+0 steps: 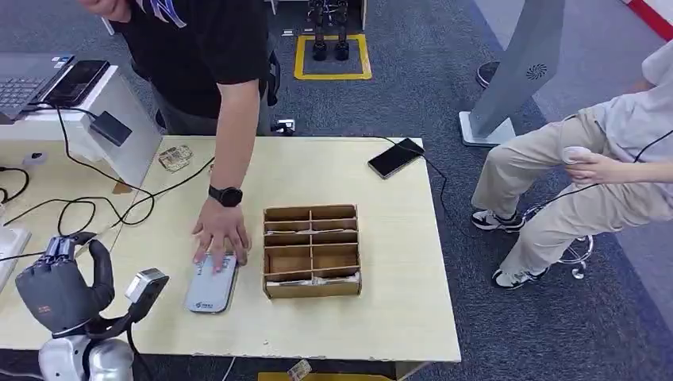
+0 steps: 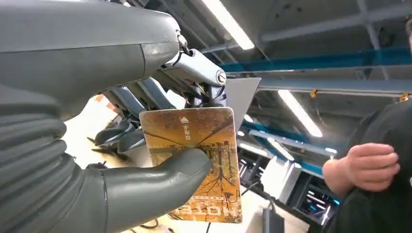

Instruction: Pass the card to the sensor for recognition and then transmit it.

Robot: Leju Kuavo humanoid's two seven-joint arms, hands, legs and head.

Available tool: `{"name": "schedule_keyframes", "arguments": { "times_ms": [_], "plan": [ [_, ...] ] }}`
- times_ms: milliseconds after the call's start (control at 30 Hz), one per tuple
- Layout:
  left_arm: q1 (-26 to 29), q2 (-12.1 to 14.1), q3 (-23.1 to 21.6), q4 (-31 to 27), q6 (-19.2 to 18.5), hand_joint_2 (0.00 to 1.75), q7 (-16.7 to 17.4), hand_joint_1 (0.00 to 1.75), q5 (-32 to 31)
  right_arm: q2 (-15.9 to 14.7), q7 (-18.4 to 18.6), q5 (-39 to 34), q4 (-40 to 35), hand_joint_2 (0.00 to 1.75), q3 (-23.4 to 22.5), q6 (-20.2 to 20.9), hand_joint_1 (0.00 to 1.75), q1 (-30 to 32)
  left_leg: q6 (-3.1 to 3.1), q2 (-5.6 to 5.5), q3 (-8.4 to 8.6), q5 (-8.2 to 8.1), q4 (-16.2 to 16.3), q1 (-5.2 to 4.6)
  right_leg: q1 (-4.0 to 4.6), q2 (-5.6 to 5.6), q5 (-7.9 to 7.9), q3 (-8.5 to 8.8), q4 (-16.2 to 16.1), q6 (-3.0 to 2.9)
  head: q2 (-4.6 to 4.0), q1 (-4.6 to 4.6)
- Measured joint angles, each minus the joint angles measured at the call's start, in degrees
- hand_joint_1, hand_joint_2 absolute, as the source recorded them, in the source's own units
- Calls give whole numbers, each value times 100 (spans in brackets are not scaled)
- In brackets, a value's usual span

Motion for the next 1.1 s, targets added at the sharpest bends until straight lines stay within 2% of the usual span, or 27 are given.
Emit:
{"name": "schedule_keyframes", "arguments": {
  "times_ms": [400, 700, 1100],
  "plan": [
    [26, -13, -162, 411, 0, 175, -9, 175, -308, 0, -63, -48, 17, 175, 0, 0, 0, 1, 0, 2, 2, 0, 0, 0, 0, 1, 0, 0, 0, 0, 0, 0],
    [56, -9, -531, 1031, 0, 175, -11, 175, -1154, 0, -109, -55, 57, 175, 0, 0, 0, 1, 0, 0, 1, 0, 0, -1, -1, 0, 0, 0, 0, 0, 0, 0],
    [57, -2, -715, 1593, 2, 175, 48, 175, -1541, 0, -136, -52, 87, 175, 0, 0, 0, 1, 0, 0, 1, 0, 0, 0, 0, 0, 0, -1, 0, 0, 0, 0]
  ]
}}
